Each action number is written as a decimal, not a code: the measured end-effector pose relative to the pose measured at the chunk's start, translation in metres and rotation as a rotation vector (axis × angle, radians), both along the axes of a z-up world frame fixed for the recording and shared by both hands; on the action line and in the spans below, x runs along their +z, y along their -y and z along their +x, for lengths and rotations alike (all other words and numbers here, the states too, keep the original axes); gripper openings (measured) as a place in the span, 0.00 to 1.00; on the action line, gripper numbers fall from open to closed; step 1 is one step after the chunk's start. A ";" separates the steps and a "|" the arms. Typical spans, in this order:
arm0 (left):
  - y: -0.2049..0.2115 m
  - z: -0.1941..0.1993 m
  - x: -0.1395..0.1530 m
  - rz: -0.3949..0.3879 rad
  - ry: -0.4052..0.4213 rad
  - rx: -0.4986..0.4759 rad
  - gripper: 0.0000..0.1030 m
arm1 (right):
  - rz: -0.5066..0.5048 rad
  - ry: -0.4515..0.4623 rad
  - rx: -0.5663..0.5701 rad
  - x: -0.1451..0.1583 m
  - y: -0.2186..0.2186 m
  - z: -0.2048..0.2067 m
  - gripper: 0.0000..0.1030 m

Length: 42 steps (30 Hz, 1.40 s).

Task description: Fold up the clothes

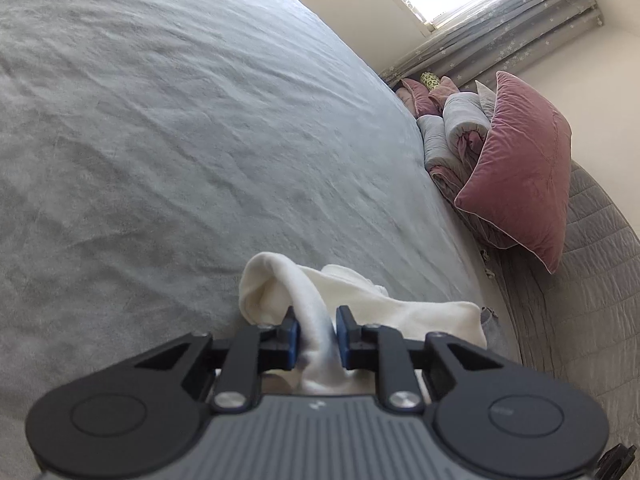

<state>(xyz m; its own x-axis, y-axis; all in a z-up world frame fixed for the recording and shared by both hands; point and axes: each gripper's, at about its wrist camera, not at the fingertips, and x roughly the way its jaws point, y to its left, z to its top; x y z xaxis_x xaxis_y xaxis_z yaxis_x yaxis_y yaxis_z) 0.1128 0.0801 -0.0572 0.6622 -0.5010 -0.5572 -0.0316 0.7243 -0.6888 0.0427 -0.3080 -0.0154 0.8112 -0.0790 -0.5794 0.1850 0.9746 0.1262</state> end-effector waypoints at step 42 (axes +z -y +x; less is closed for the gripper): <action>-0.149 -0.079 0.057 0.627 0.056 0.423 0.39 | -0.081 -0.014 0.210 0.000 -0.064 0.029 0.53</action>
